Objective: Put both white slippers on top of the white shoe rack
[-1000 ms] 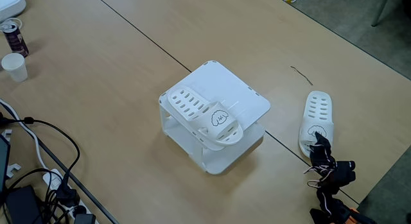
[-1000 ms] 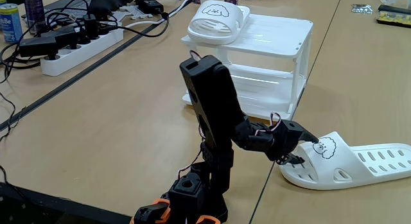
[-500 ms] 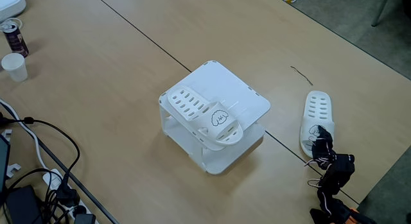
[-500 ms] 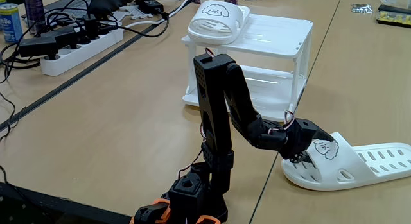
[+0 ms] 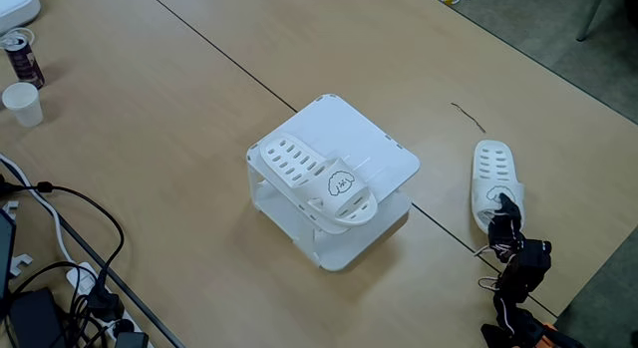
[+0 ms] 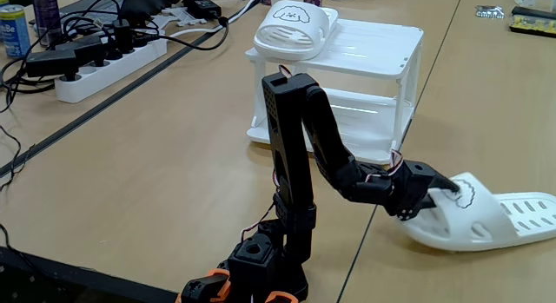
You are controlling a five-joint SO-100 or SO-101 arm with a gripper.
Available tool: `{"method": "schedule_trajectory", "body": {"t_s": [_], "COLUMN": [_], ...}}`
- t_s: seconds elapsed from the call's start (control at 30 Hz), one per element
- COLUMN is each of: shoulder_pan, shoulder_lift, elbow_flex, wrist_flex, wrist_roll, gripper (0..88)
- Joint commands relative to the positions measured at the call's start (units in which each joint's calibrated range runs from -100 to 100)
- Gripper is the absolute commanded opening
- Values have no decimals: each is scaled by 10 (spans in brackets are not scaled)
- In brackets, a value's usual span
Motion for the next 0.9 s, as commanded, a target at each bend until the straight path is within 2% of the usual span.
{"method": "schedule_trajectory", "body": {"t_s": [0.0, 0.1, 0.3, 0.47, 0.7, 0.87], "shoulder_pan": [-10, -28, -74, -114, -184, -231], "shoulder_lift": [-59, -98, -155, -155, -153, -153], "elbow_flex": [-61, -126, -320, -459, -592, -632], "wrist_flex": [0, 30, 224, 324, 429, 452], "wrist_roll": [4, 4, 4, 4, 4, 4], "gripper": [7, 7, 8, 8, 8, 8]}}
